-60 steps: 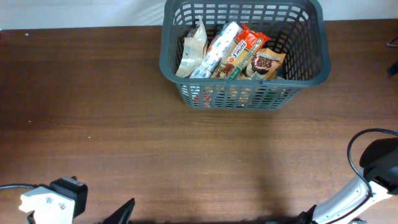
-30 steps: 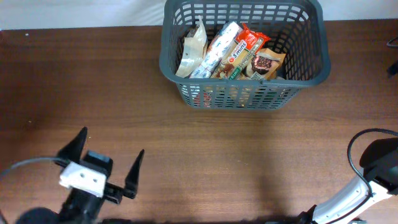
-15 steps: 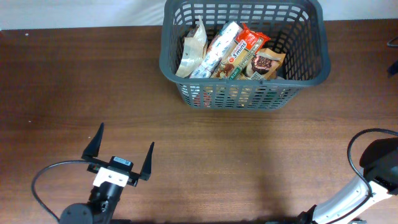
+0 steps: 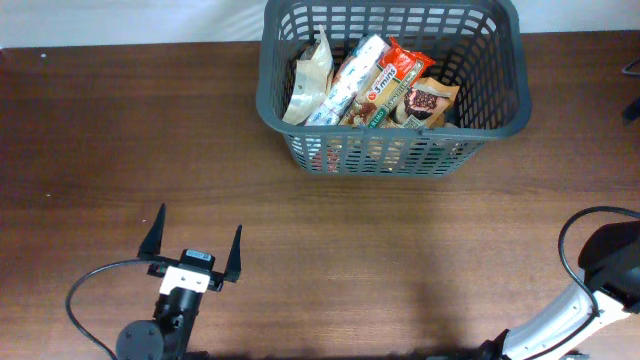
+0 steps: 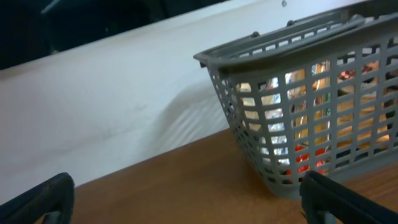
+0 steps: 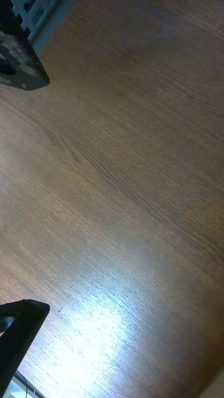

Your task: Pack container

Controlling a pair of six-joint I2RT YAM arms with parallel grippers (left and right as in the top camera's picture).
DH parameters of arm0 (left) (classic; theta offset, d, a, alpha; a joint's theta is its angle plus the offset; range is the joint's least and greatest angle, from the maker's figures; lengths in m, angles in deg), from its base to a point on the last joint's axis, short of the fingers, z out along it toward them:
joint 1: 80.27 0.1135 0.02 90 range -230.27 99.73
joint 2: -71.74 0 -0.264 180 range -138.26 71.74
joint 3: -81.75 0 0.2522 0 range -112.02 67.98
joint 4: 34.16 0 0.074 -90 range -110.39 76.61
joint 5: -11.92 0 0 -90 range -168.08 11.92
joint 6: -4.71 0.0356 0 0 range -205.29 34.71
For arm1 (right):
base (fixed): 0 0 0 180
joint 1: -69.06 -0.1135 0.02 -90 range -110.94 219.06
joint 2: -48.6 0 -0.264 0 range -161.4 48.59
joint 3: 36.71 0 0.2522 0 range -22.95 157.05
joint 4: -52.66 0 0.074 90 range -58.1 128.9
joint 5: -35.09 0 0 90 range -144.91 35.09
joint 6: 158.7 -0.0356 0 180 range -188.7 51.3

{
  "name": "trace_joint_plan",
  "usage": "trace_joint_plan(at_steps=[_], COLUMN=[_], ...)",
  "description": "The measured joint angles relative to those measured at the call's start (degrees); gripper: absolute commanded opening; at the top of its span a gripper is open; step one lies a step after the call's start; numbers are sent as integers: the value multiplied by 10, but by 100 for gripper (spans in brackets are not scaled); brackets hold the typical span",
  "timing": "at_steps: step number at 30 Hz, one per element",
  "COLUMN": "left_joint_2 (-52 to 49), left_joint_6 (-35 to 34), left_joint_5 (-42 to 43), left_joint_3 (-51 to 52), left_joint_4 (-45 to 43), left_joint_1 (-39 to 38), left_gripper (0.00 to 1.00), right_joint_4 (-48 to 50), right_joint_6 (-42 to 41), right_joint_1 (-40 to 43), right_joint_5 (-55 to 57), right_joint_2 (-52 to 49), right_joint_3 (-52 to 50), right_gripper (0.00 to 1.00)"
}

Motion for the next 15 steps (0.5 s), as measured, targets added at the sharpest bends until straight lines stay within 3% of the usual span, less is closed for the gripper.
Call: trace_joint_plan(at_steps=[10,15], left_joint_2=[1,1], left_joint_6=[26,30], left_joint_5=[0,0], left_joint_3=[74,92], left_joint_4=[-112,-113], left_joint_1=[0,11], left_gripper=[99,99], right_joint_4=[0,0], right_joint_6=[0,0], right_joint_1=[0,0], right_joint_5=[0,0], right_joint_2=[0,0], right_joint_3=[0,0], right_gripper=[99,99])
